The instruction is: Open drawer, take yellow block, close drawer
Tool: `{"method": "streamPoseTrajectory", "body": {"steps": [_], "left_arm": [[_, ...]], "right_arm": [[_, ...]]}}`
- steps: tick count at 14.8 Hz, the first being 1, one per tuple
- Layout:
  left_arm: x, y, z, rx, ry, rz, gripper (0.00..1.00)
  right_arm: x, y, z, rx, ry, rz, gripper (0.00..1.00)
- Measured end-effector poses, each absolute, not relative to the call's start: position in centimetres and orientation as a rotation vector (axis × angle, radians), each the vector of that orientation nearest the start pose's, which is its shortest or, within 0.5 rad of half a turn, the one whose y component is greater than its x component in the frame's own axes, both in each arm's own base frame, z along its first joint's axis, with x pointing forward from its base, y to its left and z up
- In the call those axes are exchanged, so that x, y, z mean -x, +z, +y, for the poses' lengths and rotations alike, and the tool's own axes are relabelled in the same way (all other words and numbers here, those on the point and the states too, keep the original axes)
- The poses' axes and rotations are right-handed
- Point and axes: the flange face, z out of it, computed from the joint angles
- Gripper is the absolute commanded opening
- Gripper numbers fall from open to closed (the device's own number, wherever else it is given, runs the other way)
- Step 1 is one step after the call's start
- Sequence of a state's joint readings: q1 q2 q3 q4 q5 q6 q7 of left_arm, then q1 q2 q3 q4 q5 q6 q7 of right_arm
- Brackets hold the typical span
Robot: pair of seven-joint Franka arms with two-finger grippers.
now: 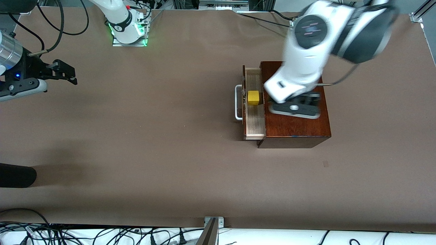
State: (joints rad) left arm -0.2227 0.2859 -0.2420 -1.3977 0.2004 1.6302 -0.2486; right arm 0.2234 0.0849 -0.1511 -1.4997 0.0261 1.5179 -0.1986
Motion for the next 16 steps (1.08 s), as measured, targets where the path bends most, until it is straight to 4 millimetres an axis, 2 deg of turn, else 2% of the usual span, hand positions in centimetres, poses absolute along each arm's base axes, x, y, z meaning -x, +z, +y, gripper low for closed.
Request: {"method": "streamPoseTrajectory", "body": {"steps": [2, 5, 7, 10, 11, 13, 16], "left_arm": [[-59.6, 57.0, -19.1, 3.032, 0.031, 0.355, 1.0], [-60.1, 59.1, -10.7, 3.09, 0.066, 0.339, 1.0], [-59.8, 60.2, -7.4, 3.107, 0.062, 0.286, 1.0], [-58.3, 61.1, -4.9, 3.097, 0.065, 0.193, 1.0], [-57.8, 61.3, -4.5, 3.095, 0.051, 0.161, 1.0], [-57.0, 61.4, -3.9, 3.103, 0.009, 0.039, 1.0], [-56.4, 60.6, -3.1, 3.109, 0.017, -0.081, 1.0]], "right_arm": [[-57.3, 60.6, 5.0, 3.093, 0.097, -0.427, 1.0], [-57.4, 60.7, 5.3, 3.093, 0.079, -0.435, 1.0], [-57.5, 60.8, 5.4, 3.089, 0.064, -0.436, 1.0], [-57.4, 60.8, 6.9, 3.03, 0.055, -0.462, 1.0], [-57.2, 60.7, 8.4, 3.017, 0.059, -0.499, 1.0], [-56.8, 59.7, 12.9, 2.986, 0.09, -0.609, 1.0], [-55.6, 57.5, 22.0, 2.924, 0.107, -0.844, 1.0]]}}
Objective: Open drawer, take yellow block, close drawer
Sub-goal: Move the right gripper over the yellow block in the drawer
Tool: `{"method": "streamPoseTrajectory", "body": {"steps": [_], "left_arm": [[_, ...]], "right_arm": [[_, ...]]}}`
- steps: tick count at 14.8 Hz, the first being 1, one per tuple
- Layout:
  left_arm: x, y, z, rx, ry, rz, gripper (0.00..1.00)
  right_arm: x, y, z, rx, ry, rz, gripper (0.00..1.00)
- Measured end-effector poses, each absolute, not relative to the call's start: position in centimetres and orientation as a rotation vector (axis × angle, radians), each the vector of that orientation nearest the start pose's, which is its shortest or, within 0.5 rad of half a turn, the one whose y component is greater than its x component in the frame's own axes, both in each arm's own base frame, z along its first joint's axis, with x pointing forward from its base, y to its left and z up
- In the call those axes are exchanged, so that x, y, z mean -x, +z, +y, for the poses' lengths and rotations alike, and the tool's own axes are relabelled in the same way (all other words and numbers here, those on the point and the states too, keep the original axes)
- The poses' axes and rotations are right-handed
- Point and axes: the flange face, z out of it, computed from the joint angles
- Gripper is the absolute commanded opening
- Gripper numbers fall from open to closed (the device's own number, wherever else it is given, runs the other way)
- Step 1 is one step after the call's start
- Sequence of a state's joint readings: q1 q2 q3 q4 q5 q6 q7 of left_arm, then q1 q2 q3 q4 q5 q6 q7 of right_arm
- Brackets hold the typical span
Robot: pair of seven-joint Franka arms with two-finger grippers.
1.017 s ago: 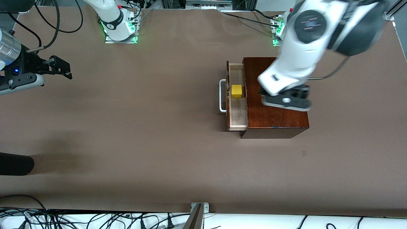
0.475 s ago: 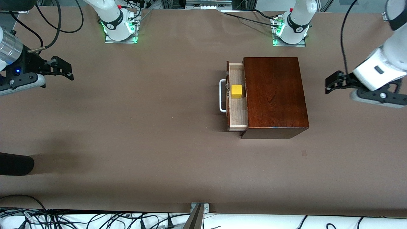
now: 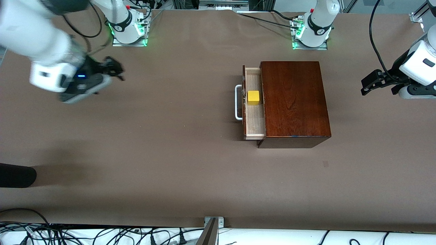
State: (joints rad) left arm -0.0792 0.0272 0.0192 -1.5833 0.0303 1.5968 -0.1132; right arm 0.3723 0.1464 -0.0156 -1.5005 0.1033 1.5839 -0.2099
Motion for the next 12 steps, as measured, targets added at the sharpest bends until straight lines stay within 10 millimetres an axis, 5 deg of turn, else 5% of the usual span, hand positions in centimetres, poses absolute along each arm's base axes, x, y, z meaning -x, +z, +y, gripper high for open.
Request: {"method": "streamPoseTrajectory", "body": {"steps": [7, 9, 12], "left_arm": [[-55.6, 60.1, -1.8, 3.102, 0.106, -0.115, 1.0], [-55.7, 60.1, -1.7, 3.105, 0.099, -0.063, 1.0], [-55.7, 60.1, -1.7, 3.107, 0.093, -0.029, 1.0]], "right_arm": [[-44.5, 52.6, 46.9, 2.673, 0.013, -1.444, 1.0], [-42.1, 50.5, 52.7, 2.606, -0.02, -1.554, 1.0], [-41.4, 46.8, 58.9, 2.553, -0.121, -1.698, 1.0]]}}
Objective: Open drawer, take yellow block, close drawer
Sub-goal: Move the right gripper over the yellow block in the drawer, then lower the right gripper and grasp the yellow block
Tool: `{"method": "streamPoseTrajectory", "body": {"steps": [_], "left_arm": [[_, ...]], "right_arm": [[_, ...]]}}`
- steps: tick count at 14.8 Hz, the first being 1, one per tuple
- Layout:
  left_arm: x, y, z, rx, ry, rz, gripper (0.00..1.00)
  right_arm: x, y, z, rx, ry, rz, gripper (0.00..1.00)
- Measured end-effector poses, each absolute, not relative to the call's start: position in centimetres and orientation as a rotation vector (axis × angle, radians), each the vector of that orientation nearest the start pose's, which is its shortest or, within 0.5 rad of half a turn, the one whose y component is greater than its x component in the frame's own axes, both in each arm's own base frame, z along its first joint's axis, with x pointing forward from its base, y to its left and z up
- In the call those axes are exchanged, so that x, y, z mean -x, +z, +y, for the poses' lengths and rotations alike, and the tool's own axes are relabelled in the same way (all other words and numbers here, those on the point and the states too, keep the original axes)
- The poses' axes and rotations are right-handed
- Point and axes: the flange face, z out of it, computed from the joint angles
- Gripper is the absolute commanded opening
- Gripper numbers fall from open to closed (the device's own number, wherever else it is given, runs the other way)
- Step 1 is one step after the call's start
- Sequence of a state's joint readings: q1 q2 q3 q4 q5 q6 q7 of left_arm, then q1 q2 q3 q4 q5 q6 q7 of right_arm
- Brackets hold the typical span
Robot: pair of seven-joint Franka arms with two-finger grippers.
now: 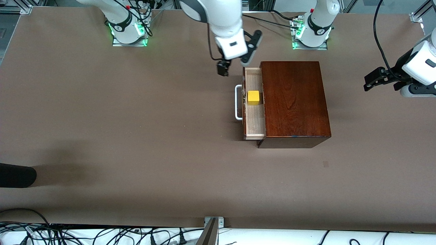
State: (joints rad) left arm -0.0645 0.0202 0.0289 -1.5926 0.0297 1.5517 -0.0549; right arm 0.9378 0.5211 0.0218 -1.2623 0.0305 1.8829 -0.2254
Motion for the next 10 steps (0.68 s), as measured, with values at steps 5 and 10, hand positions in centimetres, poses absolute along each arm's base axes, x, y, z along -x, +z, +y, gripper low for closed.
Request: {"method": "streamPoseTrajectory", "body": {"steps": [5, 10], "left_arm": [[-55.7, 60.1, -1.7, 3.107, 0.092, -0.022, 1.0], [-55.7, 60.1, -1.9, 3.108, 0.091, -0.016, 1.0]], "right_arm": [[-41.7, 39.7, 64.0, 2.405, -0.253, -1.955, 1.0], [-42.8, 35.7, 64.6, 2.32, -0.278, -2.105, 1.0]]}}
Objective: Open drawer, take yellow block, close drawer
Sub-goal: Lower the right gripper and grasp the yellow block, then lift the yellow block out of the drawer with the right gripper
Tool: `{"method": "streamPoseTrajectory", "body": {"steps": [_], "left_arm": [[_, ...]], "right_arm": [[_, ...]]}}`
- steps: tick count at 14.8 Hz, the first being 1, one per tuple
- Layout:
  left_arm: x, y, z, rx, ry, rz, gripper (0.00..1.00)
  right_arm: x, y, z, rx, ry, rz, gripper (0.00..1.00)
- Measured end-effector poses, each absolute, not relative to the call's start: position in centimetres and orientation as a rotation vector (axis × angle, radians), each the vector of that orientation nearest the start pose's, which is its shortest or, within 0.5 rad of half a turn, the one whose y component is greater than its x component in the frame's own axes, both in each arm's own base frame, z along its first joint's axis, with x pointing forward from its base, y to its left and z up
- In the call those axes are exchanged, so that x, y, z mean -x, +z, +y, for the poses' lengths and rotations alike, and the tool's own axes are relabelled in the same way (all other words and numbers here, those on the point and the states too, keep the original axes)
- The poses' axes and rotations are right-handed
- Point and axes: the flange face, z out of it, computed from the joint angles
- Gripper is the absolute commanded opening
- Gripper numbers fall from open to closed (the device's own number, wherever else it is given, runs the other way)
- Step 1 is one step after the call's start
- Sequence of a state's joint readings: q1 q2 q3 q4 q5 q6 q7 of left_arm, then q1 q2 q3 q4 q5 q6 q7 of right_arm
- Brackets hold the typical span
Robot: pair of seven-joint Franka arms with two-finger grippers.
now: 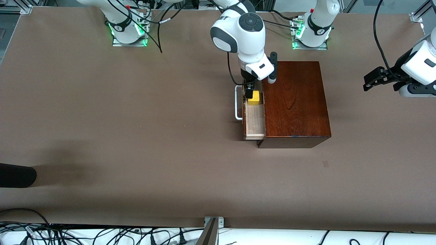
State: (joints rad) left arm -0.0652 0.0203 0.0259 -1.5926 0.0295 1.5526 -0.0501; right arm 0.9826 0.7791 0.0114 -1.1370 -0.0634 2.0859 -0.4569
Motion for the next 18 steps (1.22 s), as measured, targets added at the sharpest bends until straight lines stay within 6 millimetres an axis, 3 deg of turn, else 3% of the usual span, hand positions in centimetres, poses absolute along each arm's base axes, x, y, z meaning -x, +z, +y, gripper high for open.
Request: {"method": "streamPoseTrajectory", "body": {"steps": [8, 9, 10, 11, 12, 16, 18], "left_arm": [[-55.7, 60.2, -1.9, 3.108, 0.091, -0.015, 1.0], [-55.7, 60.2, -1.9, 3.108, 0.091, -0.015, 1.0], [-55.7, 60.2, -1.9, 3.108, 0.091, -0.015, 1.0], [-55.7, 60.2, -1.9, 3.108, 0.091, -0.015, 1.0], [-55.7, 60.2, -1.9, 3.108, 0.091, -0.015, 1.0], [-55.7, 60.1, -1.9, 3.108, 0.091, -0.015, 1.0], [-55.7, 60.1, -1.9, 3.108, 0.091, -0.015, 1.0]], "right_arm": [[-42.8, 31.6, 65.3, 2.296, -0.295, -2.163, 1.0], [-42.8, 31.1, 65.4, 2.295, -0.296, -2.165, 0.92], [-42.8, 30.7, 65.4, 2.293, -0.297, -2.167, 0.65], [-42.8, 30.5, 65.5, 2.291, -0.299, -2.17, 0.28], [-42.8, 30.4, 65.5, 2.289, -0.3, -2.172, 0.04], [-42.9, 30.9, 65.6, 2.294, -0.296, -2.175, 0.0], [-43.1, 32.6, 65.6, 2.306, -0.281, -2.174, 0.0]]}}
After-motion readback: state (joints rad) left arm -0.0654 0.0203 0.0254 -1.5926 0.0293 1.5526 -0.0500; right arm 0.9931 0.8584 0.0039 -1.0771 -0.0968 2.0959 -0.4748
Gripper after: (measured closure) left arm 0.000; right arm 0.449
